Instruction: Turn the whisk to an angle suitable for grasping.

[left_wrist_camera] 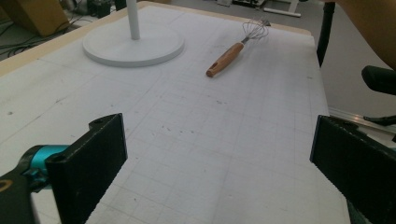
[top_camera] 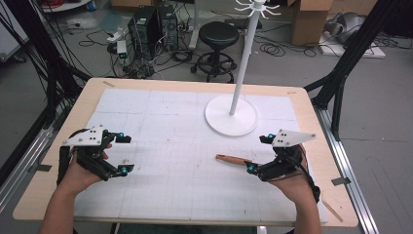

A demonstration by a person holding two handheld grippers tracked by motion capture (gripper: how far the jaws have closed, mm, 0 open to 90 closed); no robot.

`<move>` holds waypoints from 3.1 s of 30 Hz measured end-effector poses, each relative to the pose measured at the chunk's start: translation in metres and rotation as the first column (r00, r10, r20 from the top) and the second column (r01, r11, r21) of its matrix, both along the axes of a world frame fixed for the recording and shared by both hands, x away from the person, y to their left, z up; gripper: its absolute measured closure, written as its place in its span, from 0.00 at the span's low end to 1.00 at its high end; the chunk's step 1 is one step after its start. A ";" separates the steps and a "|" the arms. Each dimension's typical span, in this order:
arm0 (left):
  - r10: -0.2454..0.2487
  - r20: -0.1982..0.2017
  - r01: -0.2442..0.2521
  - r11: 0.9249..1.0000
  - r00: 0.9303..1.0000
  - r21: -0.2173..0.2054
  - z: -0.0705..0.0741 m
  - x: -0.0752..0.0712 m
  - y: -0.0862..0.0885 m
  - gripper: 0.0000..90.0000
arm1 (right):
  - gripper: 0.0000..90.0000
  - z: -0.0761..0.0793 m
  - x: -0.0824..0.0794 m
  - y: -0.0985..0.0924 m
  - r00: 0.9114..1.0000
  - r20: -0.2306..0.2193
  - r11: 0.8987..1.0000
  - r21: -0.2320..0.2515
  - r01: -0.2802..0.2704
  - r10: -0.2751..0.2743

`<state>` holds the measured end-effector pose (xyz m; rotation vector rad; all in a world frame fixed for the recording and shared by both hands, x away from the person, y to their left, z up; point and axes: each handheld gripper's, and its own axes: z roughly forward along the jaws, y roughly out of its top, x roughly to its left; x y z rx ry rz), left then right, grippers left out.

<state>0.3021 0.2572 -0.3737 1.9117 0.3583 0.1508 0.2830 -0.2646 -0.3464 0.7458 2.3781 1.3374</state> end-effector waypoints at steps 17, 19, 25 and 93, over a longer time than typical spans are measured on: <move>0.029 0.012 -0.029 1.000 1.000 0.005 0.000 0.000 0.000 0.05 | 0.01 0.001 -0.003 -0.001 1.000 0.005 1.000 -0.016 0.017 -0.017; 0.030 0.013 -0.030 1.000 0.999 0.008 0.000 0.000 0.000 0.05 | 0.01 0.001 -0.003 0.000 1.000 0.000 1.000 -0.013 0.016 -0.016; 0.031 0.013 -0.031 1.000 0.999 -0.001 0.000 0.000 0.001 0.05 | 0.01 0.001 -0.003 0.001 1.000 0.004 1.000 -0.015 0.017 -0.017; 0.043 0.027 -0.043 0.999 0.999 -0.020 0.005 0.000 0.003 0.05 | 0.25 -0.054 0.073 0.046 0.935 -0.347 0.882 -0.460 -0.104 -0.071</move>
